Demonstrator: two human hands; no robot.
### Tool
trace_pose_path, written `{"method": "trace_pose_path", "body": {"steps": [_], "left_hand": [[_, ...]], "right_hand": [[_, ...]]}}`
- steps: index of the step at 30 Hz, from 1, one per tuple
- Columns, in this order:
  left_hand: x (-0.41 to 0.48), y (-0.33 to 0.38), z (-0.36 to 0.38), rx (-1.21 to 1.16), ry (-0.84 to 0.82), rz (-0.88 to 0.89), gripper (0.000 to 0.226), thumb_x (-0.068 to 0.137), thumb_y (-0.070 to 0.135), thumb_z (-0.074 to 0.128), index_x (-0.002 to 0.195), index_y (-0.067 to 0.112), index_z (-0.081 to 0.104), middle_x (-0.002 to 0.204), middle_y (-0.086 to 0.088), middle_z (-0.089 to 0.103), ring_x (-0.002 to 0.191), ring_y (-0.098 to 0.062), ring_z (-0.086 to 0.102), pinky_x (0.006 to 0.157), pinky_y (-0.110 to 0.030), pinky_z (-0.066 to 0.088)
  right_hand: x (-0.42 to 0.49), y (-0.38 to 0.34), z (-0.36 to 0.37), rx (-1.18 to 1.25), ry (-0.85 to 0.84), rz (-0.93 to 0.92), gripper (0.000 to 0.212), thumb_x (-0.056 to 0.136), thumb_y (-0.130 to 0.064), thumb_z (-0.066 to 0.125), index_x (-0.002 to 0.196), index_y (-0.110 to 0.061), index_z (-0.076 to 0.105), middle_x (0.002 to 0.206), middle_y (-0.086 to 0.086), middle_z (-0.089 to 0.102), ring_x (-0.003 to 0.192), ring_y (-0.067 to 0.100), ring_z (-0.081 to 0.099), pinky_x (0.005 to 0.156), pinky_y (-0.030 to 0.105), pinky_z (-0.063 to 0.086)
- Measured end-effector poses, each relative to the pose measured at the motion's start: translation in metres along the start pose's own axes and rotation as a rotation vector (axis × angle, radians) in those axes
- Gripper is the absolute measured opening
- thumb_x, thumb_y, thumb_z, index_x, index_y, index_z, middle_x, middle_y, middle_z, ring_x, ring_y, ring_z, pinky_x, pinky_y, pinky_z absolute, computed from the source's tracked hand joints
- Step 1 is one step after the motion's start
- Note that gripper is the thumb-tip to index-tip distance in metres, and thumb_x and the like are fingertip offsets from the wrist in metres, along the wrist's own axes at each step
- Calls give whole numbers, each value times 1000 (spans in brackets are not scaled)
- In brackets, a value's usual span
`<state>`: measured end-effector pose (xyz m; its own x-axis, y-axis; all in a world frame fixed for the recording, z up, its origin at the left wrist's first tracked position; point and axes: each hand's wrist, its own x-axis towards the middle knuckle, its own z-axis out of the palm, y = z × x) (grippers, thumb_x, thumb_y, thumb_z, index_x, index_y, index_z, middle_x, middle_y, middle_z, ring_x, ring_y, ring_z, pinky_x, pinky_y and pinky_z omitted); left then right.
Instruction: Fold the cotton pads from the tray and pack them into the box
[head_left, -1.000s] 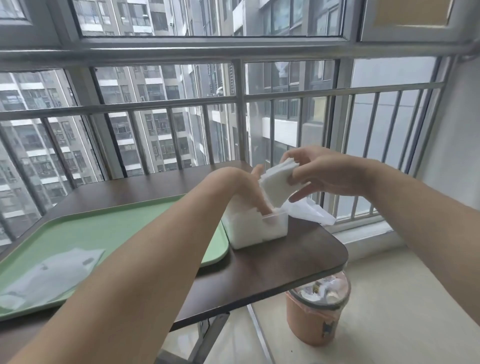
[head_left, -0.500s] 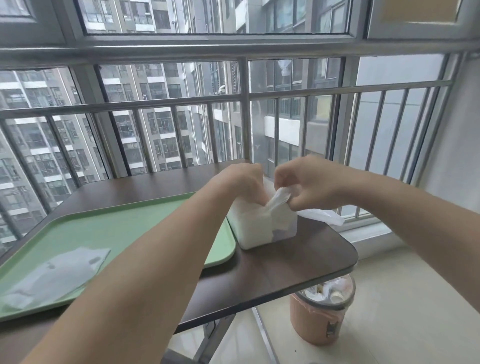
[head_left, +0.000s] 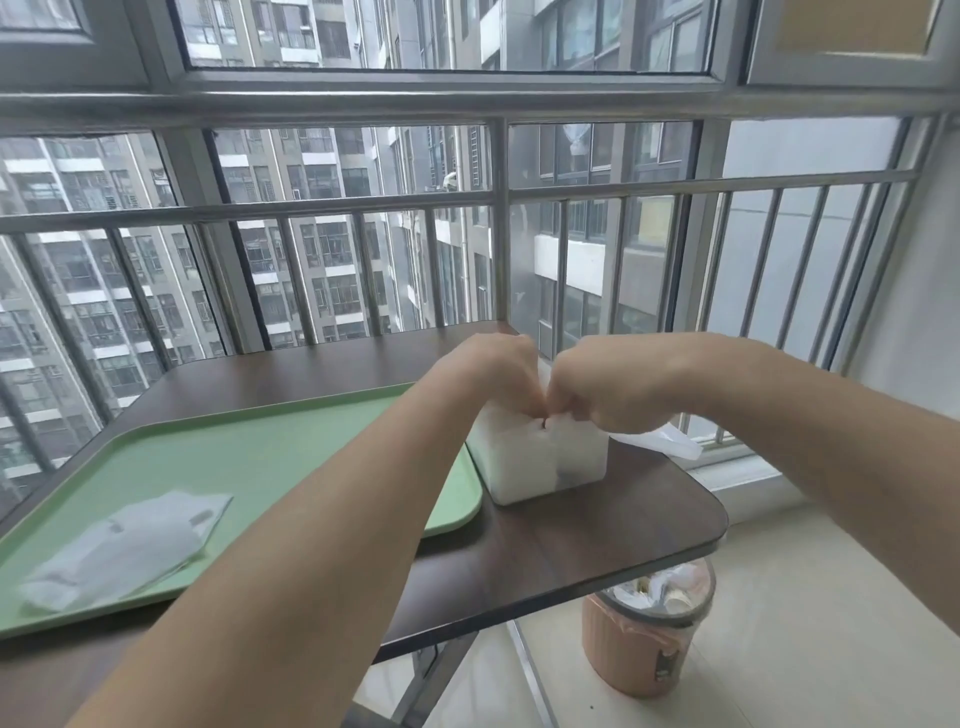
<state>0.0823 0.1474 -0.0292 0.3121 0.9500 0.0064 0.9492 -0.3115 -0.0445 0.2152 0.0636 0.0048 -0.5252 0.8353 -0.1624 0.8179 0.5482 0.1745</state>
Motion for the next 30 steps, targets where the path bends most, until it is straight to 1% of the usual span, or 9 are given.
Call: {"method": "trace_pose_path", "body": {"steps": [3,6,11,15,17,21,26,28,30], "left_hand": [[-1,0,-2,8,-31,4,62,77,57,73,118,15,54,108,-3,63,96,-27,60,84,-36,55],[2,-1,-1,23,-50,8,64,71,61,73,113,16,55,104,-1,63,94,-26,61,81,-36,55],[15,-2,4,40,-56,6,84,36,76,57,106,31,66,100,4,67,89,-23,65,81,-40,59],[25,-6,13,-37,-48,-22,72,36,80,64,94,38,67,89,11,69,84,-17,67,75,-40,60],[26,-11,17,-115,-52,-8,85,35,85,68,104,35,64,93,11,69,86,-18,68,78,-41,59],[14,-27,17,-352,-14,78,123,28,88,76,135,34,46,125,11,60,113,-16,61,97,-43,52],[-42,-61,-2,-479,53,112,81,58,69,75,129,35,57,125,11,64,115,-13,61,100,-42,50],[-68,-82,-7,-507,76,71,73,62,70,75,123,32,60,115,6,68,105,-18,65,95,-49,53],[-94,-104,-12,-512,59,16,68,74,61,76,128,25,58,121,5,64,108,-20,62,100,-45,50]], "right_hand": [[3,-12,3,-129,-10,46,35,85,2,46,104,-18,69,89,5,61,74,25,55,62,35,46],[6,-11,3,-76,-52,51,42,89,1,47,120,-20,69,107,7,65,94,29,62,80,40,56],[11,5,2,116,71,17,26,85,-14,71,102,-34,76,101,-6,71,93,22,67,83,40,58],[12,11,4,157,108,16,14,83,-17,77,89,-30,75,83,-14,66,82,13,64,65,25,50],[12,13,2,153,109,11,13,86,-20,76,85,-33,73,84,-13,65,78,9,61,60,22,44],[10,10,-8,237,153,9,16,86,-24,70,77,-37,72,92,-14,69,85,10,63,71,27,50],[23,-11,-18,482,235,-43,14,84,-27,70,75,-37,74,89,-12,73,85,10,67,76,27,55],[37,-26,-19,557,263,-65,12,84,-23,70,80,-33,75,87,-8,73,79,10,68,70,26,55],[52,-45,-19,602,271,-96,11,85,-19,69,84,-27,76,85,-5,73,70,8,66,63,22,52]]}}
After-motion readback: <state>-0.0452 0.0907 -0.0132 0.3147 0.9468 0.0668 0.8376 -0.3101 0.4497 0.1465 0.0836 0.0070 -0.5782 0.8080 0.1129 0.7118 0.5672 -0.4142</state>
